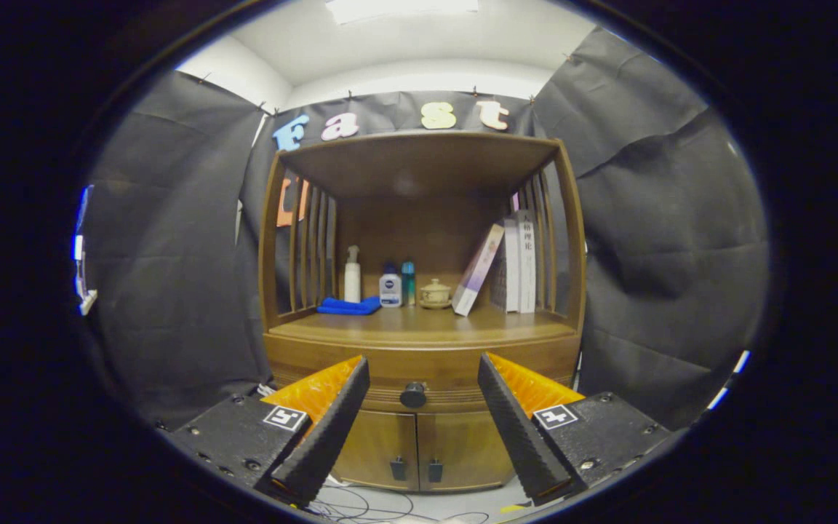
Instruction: Pull open the drawer, take out the items inside it, and place them on the countertop above the cabinet.
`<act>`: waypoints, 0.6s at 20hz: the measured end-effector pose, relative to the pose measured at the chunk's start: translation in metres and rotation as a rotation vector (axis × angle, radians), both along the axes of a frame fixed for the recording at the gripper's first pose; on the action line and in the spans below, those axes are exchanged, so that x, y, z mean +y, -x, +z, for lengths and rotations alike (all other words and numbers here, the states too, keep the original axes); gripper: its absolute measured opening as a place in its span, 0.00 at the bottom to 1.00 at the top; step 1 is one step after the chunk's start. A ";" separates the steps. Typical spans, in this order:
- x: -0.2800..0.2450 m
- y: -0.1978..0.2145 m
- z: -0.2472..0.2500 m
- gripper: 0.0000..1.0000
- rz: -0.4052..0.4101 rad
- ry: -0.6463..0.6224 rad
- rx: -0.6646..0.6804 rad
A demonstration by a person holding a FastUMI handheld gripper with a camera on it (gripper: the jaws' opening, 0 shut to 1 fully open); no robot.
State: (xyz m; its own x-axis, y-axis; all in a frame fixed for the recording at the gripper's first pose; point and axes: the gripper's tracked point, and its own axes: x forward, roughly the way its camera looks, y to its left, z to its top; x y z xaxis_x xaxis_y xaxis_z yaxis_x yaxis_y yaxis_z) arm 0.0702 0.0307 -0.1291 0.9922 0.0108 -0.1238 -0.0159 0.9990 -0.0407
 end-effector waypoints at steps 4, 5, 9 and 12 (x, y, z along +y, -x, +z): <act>-0.007 -0.037 -0.049 0.98 -0.053 0.007 0.034; -0.007 -0.045 -0.061 0.98 -0.054 0.004 0.051; -0.013 -0.086 -0.102 0.98 -0.071 0.032 0.111; -0.010 -0.106 -0.120 0.98 -0.061 0.016 0.148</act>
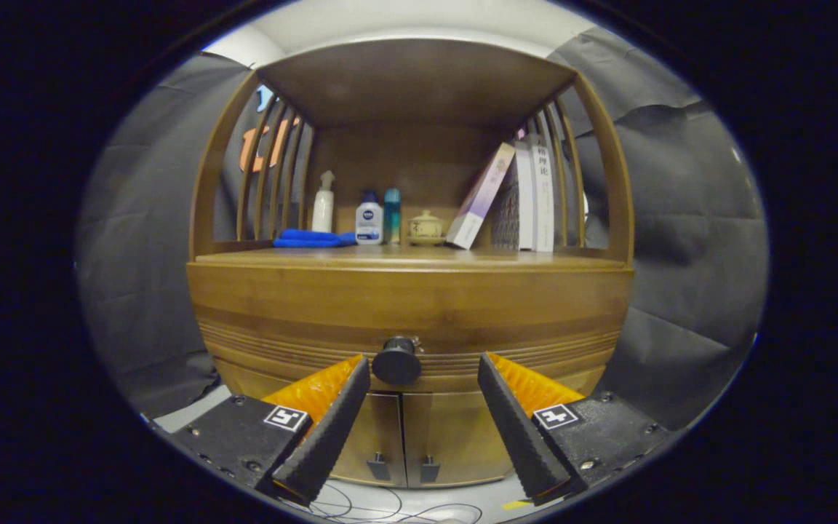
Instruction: Pull open the drawer, take out the items inside it, and place them on the countertop above the cabinet.
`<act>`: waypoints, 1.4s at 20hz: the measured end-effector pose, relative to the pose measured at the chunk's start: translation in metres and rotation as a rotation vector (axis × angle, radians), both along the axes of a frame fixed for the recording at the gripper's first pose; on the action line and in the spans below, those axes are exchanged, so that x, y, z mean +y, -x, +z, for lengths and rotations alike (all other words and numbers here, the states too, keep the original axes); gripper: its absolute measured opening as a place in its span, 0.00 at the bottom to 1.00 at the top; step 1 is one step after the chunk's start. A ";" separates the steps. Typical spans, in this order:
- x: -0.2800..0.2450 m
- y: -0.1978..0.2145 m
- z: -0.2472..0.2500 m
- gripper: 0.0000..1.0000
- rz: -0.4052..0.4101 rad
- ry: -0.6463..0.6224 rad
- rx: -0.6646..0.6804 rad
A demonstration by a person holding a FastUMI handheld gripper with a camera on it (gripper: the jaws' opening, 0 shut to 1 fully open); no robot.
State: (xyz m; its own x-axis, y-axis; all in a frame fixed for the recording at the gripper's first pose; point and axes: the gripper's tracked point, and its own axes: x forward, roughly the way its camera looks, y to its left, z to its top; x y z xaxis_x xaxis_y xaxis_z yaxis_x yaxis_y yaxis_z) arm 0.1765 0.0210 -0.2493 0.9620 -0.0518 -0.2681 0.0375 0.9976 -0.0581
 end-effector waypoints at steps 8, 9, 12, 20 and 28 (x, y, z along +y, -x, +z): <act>0.010 -0.038 -0.014 0.86 0.012 -0.010 0.044; 0.012 -0.039 -0.016 0.82 0.014 -0.019 0.044; 0.014 -0.041 -0.019 0.70 0.015 -0.009 0.029; 0.014 -0.043 -0.019 0.48 -0.018 -0.006 0.036; 0.012 -0.038 -0.019 0.41 -0.019 -0.002 0.062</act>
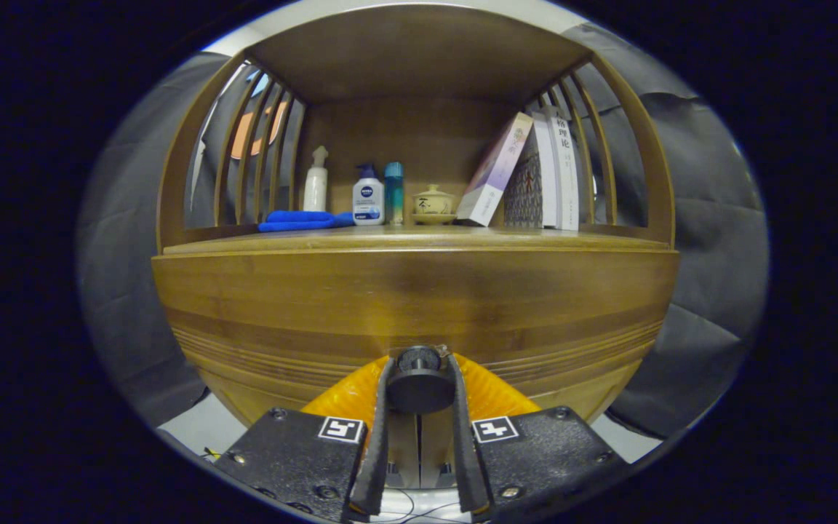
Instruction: Pull open the drawer, take out the items inside it, and place them on the countertop above the cabinet.
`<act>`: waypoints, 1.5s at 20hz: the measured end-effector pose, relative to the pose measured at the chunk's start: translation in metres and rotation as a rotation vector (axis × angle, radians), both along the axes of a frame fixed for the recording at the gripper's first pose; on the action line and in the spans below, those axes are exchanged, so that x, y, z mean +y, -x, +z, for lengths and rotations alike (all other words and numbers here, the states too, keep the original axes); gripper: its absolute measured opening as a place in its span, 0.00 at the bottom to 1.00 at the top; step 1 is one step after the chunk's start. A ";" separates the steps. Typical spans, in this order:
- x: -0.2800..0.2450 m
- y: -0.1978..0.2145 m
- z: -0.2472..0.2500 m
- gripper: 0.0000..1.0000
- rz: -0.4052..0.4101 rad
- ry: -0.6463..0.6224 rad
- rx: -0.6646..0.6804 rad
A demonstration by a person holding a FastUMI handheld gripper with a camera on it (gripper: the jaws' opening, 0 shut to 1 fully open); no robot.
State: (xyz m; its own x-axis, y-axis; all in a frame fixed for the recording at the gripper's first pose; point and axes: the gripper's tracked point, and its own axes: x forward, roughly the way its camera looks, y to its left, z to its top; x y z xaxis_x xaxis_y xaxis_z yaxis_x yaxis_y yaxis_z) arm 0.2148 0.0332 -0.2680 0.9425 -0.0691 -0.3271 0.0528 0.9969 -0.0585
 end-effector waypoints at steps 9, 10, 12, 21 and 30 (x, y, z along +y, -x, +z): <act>-0.001 0.040 0.004 0.41 0.005 -0.013 0.004; -0.001 0.044 0.004 0.41 0.006 -0.011 0.004; -0.003 0.057 0.006 0.41 0.008 -0.011 0.002; -0.004 0.104 0.010 0.40 0.017 -0.034 0.002; -0.005 0.128 0.014 0.40 0.026 -0.027 0.011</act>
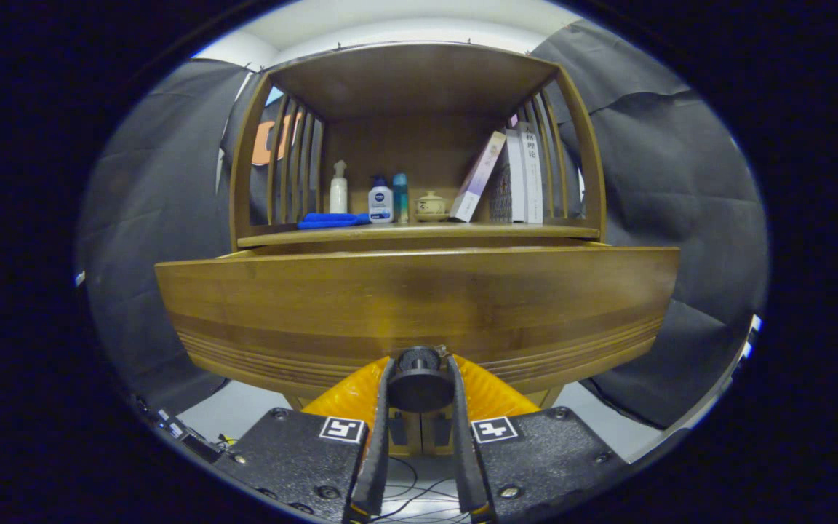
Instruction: Pull open the drawer, take out the items inside it, and place them on the countertop above the cabinet.
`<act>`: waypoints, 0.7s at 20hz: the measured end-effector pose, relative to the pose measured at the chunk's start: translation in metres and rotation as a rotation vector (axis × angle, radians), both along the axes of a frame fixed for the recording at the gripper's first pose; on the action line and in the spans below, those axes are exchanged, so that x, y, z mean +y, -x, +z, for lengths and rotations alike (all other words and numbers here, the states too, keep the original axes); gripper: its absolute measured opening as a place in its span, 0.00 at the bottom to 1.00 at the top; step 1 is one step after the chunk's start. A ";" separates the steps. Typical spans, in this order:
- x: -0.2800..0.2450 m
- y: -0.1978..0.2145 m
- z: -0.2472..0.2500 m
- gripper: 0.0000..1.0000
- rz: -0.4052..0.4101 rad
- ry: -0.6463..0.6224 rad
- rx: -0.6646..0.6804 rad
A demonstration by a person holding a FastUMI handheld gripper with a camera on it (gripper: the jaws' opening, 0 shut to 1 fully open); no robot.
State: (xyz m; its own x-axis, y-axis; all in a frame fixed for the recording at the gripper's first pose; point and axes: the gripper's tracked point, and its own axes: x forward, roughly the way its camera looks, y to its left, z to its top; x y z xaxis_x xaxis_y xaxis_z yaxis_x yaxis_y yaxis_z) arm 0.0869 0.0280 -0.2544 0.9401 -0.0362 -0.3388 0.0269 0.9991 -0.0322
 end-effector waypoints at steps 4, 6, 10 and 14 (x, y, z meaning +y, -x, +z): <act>-0.001 0.000 -0.004 0.40 0.001 0.001 0.000; 0.001 0.001 -0.006 0.40 -0.001 -0.010 0.005; 0.000 0.001 -0.004 0.40 0.008 0.007 -0.002; 0.000 0.002 -0.006 0.40 0.019 0.013 0.005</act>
